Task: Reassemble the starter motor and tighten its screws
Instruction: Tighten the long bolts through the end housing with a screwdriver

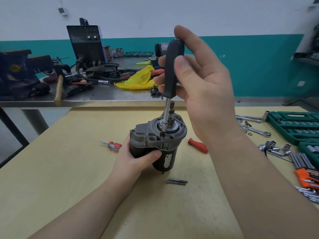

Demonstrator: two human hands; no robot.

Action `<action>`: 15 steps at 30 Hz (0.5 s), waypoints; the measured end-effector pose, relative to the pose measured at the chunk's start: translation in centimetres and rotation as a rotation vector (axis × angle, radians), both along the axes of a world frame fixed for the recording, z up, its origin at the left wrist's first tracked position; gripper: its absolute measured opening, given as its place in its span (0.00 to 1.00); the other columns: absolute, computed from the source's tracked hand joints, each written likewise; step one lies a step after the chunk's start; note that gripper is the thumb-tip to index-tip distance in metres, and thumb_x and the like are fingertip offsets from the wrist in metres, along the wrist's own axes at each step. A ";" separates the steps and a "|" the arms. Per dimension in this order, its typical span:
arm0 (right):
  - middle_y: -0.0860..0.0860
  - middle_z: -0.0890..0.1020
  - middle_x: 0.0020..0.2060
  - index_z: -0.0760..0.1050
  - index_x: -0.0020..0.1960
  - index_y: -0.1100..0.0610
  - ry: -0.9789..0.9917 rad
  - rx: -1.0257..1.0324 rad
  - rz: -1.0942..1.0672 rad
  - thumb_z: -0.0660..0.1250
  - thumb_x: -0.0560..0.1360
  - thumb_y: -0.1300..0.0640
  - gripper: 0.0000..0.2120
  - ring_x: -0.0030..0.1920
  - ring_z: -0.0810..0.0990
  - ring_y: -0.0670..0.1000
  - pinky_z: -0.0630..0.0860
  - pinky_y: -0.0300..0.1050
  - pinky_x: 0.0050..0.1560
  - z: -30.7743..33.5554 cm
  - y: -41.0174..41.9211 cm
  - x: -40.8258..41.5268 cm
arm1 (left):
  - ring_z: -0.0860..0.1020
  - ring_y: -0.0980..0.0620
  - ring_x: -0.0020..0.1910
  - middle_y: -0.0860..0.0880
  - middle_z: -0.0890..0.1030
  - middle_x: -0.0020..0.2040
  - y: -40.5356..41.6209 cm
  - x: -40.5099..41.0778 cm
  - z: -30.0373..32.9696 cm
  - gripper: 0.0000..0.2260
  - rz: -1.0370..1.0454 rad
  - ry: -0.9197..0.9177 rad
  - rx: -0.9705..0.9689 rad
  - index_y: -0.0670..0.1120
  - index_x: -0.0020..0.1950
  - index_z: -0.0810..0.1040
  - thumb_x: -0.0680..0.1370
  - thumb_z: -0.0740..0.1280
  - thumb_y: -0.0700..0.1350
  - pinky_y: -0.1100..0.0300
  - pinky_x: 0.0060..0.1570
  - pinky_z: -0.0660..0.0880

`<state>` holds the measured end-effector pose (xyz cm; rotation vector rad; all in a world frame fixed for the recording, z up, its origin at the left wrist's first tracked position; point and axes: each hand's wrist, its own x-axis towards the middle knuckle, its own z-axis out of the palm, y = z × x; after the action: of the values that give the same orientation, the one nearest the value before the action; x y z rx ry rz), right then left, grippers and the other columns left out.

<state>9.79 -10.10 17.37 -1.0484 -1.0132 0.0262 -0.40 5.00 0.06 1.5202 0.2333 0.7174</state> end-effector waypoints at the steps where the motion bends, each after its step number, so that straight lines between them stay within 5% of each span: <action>1: 0.57 0.84 0.51 0.73 0.75 0.50 -0.035 -0.004 -0.043 0.67 0.84 0.62 0.21 0.47 0.87 0.56 0.87 0.53 0.50 0.0 0.0 0.0 | 0.84 0.45 0.64 0.47 0.86 0.65 0.0 0.0 0.0 0.34 0.002 -0.001 -0.005 0.58 0.68 0.81 0.64 0.86 0.60 0.37 0.62 0.81; 4: 0.53 0.83 0.47 0.74 0.71 0.48 -0.071 0.002 -0.120 0.72 0.82 0.62 0.21 0.46 0.86 0.55 0.87 0.48 0.47 0.0 0.3 0.0 | 0.84 0.44 0.64 0.47 0.86 0.64 0.0 0.0 0.0 0.33 -0.001 0.000 0.001 0.57 0.68 0.81 0.65 0.86 0.58 0.35 0.63 0.81; 9: 0.51 0.85 0.53 0.75 0.71 0.51 0.032 0.026 -0.007 0.62 0.87 0.61 0.15 0.55 0.86 0.63 0.86 0.60 0.54 -0.3 0.4 0.0 | 0.85 0.45 0.64 0.48 0.86 0.64 0.0 0.1 -0.1 0.28 0.001 0.014 0.019 0.59 0.66 0.82 0.67 0.84 0.50 0.35 0.63 0.81; 11: 0.57 0.85 0.57 0.74 0.70 0.51 0.036 0.015 -0.017 0.62 0.87 0.62 0.15 0.53 0.88 0.60 0.87 0.59 0.52 -0.2 0.2 0.0 | 0.85 0.46 0.63 0.48 0.86 0.64 0.0 0.0 -0.1 0.28 0.004 0.012 0.009 0.59 0.65 0.82 0.67 0.85 0.51 0.37 0.63 0.81; 15: 0.54 0.83 0.49 0.74 0.66 0.48 -0.024 0.036 -0.147 0.72 0.81 0.63 0.18 0.48 0.86 0.57 0.87 0.49 0.44 -0.1 0.2 0.0 | 0.85 0.45 0.64 0.47 0.86 0.64 0.0 0.0 0.0 0.33 -0.006 0.005 -0.002 0.58 0.67 0.81 0.65 0.86 0.58 0.40 0.61 0.81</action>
<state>9.81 -9.85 17.31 -1.0905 -0.9520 -0.1244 -0.42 4.97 0.03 1.5199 0.2334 0.7089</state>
